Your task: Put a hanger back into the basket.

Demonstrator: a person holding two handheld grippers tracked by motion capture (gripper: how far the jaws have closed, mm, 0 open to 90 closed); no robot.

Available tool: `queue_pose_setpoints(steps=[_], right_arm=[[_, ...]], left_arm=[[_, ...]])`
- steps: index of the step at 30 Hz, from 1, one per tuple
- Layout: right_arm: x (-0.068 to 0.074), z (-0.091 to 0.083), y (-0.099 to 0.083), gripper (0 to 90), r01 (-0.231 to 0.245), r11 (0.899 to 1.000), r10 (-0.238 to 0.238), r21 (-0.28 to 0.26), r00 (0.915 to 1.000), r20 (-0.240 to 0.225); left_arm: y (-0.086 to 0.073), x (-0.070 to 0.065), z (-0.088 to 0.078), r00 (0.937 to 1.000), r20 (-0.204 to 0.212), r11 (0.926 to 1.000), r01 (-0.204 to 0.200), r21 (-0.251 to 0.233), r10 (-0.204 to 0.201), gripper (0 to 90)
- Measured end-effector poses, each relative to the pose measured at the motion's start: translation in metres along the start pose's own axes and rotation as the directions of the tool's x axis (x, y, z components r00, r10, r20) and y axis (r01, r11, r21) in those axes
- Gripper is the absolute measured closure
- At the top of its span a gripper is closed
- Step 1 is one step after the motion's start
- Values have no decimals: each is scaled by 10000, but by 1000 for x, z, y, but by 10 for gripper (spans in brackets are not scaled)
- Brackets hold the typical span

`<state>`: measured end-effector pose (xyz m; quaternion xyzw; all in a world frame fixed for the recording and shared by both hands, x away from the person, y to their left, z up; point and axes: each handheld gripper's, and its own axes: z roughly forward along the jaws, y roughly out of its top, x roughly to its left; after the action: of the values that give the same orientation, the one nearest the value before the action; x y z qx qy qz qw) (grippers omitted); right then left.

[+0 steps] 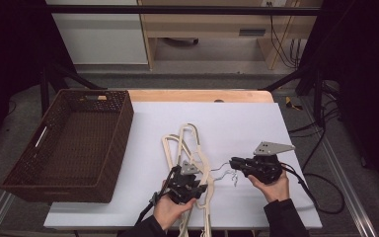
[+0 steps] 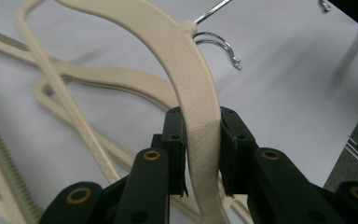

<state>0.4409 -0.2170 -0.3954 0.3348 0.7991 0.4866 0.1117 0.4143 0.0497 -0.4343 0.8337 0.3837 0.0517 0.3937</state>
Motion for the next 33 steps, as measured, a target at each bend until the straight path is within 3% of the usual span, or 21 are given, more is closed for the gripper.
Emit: queue_pose_setpoints(steps=[4,11,20,24,25,28,31,33], right_arm=[[4,-4,4,727,50,9989,-64,-463,9995,-295],[3,-14,6,657,100,9944,-105,-1052,9999,-40],[1,-12,3,589,111,9950,-94,-988,9998,169],[-1,-12,2,578,75,9955,-54,-946,9997,221],[-1,-12,1,576,78,9956,-55,-936,9997,249],[-3,-13,0,570,78,9958,-45,-910,9993,365],[-4,-14,0,559,25,9955,11,-943,9993,378],[-5,-16,-1,545,39,9951,3,-992,9991,425]], left_arm=[[-2,4,-9,9996,-79,9996,-280,-1,280,751],[-3,14,-25,9985,-144,9985,-534,-128,532,757],[-2,26,-57,9938,-430,9928,-1051,-568,1027,785],[-1,29,-72,9872,-1021,9885,-1305,-766,1224,826],[-1,31,-76,9868,-1088,9886,-1289,-773,1201,845],[1,41,-85,9952,-377,9910,-940,-949,908,865],[2,42,-92,9857,-1206,9858,-1303,-1056,1173,867],[3,47,-100,9898,-978,9853,-1157,-1253,1038,868]])
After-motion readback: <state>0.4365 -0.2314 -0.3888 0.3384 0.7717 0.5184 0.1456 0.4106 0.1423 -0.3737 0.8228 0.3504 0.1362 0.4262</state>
